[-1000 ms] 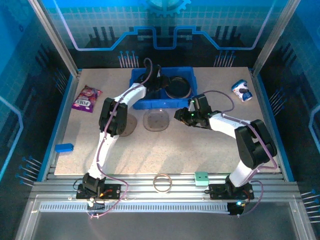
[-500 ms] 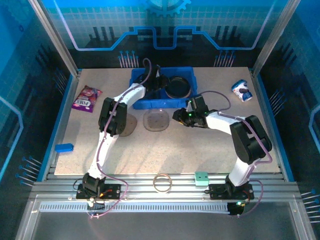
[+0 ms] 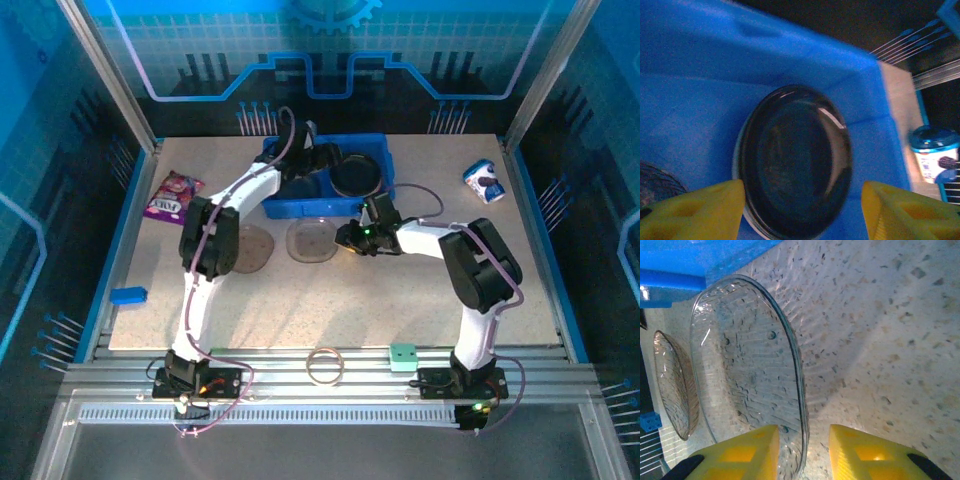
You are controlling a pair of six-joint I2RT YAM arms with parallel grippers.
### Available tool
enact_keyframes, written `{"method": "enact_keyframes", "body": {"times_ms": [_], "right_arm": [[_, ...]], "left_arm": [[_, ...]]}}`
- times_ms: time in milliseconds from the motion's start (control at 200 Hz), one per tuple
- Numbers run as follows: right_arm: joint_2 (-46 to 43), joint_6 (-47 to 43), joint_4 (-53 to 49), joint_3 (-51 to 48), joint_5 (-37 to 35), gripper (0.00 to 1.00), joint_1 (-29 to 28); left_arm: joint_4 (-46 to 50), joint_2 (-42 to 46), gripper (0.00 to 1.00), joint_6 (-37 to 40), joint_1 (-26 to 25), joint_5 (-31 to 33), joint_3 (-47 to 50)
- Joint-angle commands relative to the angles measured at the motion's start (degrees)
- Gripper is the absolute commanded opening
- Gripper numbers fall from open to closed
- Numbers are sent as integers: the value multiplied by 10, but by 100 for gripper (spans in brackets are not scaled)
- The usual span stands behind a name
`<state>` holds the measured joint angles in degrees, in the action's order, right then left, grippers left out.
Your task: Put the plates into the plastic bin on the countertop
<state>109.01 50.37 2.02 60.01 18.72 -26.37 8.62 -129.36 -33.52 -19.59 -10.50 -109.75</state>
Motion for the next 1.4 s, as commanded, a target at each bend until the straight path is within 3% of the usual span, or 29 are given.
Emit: {"method": "enact_keyframes", "body": {"times_ms": [0, 275, 530, 610, 1156, 1396], "right_arm": [[24, -8, 5, 18, 8, 32, -8], [52, -9, -7, 40, 2, 29, -18], [52, -8, -17, 41, -4, 10, -24], [41, -5, -19, 33, -6, 0, -25], [-170, -33, -151, -30, -13, 0, -26], [-212, -33, -177, -19, -17, 0, -41]], "left_arm": [[-14, 80, 65, 26, 4, 8, 42], [-35, 192, 65, 26, 6, 11, 161], [-52, 273, 65, 14, 7, 9, 282], [-55, 304, 64, 12, 7, 10, 325], [56, 540, 61, 17, -5, 15, 556], [48, 551, 59, 2, -6, -1, 603]]}}
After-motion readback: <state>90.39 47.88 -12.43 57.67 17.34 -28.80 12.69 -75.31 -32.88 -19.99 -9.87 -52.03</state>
